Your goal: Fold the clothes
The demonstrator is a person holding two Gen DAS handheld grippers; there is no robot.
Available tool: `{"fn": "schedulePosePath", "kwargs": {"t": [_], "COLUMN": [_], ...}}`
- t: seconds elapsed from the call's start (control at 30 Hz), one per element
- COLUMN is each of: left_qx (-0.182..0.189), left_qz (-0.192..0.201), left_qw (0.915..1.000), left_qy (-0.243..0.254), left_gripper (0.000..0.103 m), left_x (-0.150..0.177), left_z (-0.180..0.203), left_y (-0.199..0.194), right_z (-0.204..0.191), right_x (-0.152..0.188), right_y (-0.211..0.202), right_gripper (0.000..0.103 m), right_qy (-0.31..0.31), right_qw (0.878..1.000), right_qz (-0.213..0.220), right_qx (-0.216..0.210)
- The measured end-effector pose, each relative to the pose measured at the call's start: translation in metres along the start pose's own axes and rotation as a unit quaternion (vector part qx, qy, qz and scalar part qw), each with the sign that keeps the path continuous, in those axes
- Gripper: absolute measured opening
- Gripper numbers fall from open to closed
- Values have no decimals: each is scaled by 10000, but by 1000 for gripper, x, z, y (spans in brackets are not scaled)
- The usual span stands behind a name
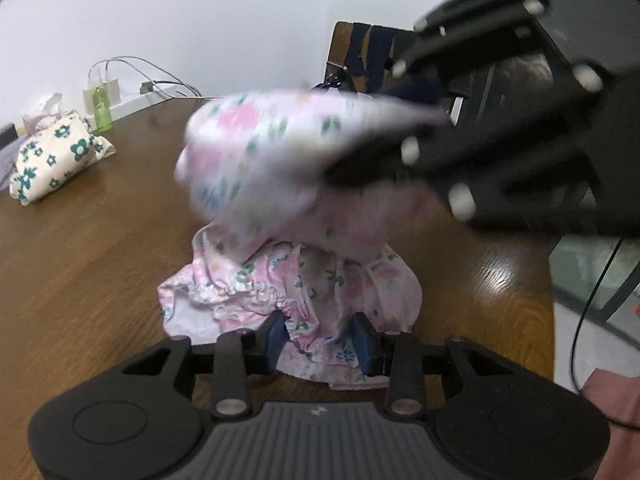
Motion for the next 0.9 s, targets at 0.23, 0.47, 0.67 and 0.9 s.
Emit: {"fn": "schedulePosePath", "kwargs": {"t": [0.23, 0.47, 0.67, 0.9], "left_qx": [86, -199, -21, -134], "left_qz": [57, 647, 1076, 507], "left_qw": [9998, 9959, 9917, 9965], "left_qy": [-154, -595, -708, -654], "left_gripper": [36, 36, 20, 10], "left_x": [14, 17, -15, -21], "left_z": [-5, -33, -36, -33], "left_y": [-33, -90, -95, -50], "right_z": [-22, -40, -53, -35], "right_x": [1, 4, 10, 19], "right_y": [7, 15, 23, 4], "right_gripper": [16, 19, 22, 37], "right_qy": [21, 49, 183, 830], "right_qw": [9993, 9975, 9974, 9911], "right_qz": [-22, -32, 4, 363], "right_qx": [-383, -699, -699, -973]}}
Point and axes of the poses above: each gripper's, at about its wrist camera, not at the fingertips, and y roughly the way its jaws point, z to its right, x to its underside, the point moved 6 cm from there along y, roughly the way its jaws point, and after that the axes turned 2 degrees about x, right-handed, at the moved point
